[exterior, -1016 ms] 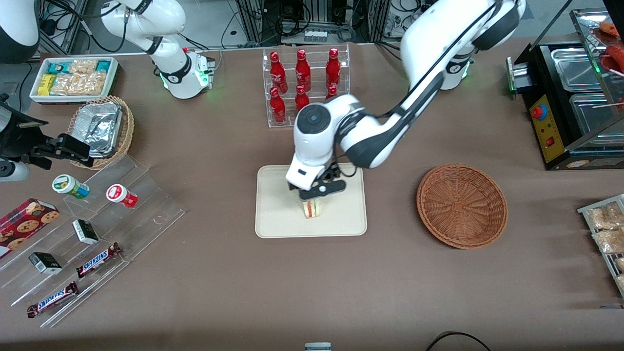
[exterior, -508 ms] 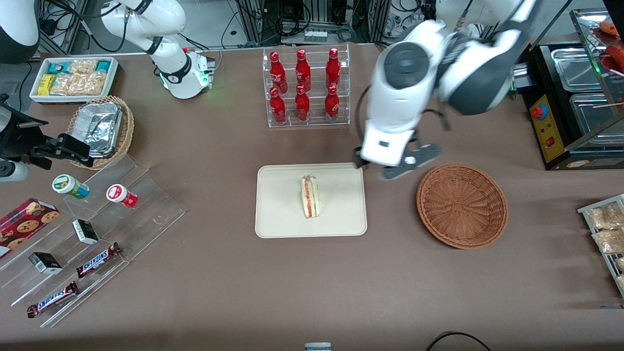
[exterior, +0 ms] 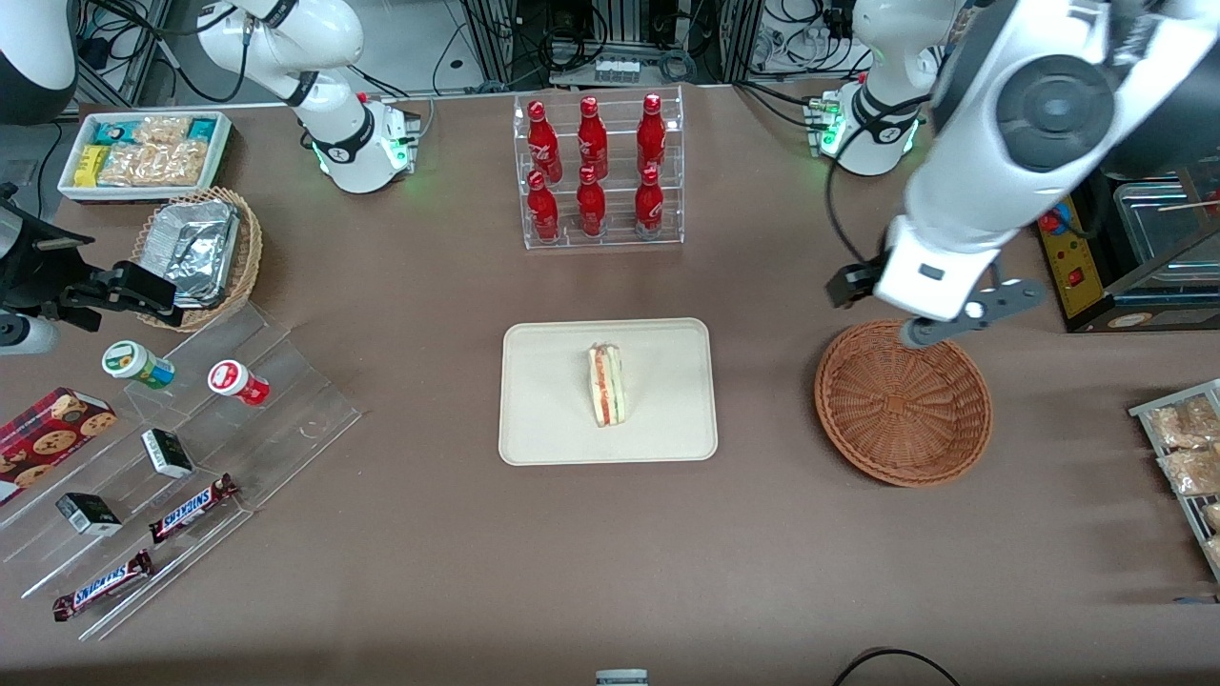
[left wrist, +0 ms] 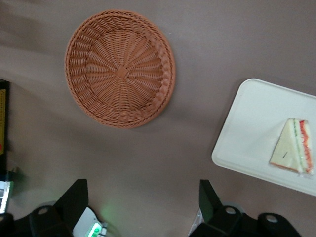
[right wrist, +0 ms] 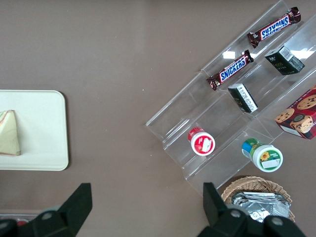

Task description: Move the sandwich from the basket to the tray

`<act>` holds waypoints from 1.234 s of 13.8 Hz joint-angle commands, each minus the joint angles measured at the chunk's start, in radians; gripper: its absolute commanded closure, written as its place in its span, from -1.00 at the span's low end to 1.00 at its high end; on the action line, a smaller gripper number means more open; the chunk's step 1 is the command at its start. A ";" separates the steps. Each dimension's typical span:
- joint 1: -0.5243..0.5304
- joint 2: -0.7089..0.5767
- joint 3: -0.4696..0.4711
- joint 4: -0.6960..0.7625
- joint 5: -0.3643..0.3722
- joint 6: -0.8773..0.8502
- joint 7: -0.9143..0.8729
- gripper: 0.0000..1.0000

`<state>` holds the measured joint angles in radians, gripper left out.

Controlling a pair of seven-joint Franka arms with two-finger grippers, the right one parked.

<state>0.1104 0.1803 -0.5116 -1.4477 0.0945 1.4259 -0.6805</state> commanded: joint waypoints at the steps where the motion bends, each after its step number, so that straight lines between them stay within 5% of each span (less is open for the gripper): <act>1: 0.128 -0.122 -0.002 -0.111 -0.067 0.004 0.183 -0.98; 6: 0.233 -0.171 0.039 -0.143 -0.099 -0.025 0.421 -0.98; 11: -0.029 -0.278 0.457 -0.252 -0.130 0.019 0.620 -0.98; 17: -0.060 -0.354 0.481 -0.352 -0.130 0.093 0.639 -0.98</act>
<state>0.0738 -0.1334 -0.0442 -1.7616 -0.0245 1.4996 -0.0494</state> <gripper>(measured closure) 0.009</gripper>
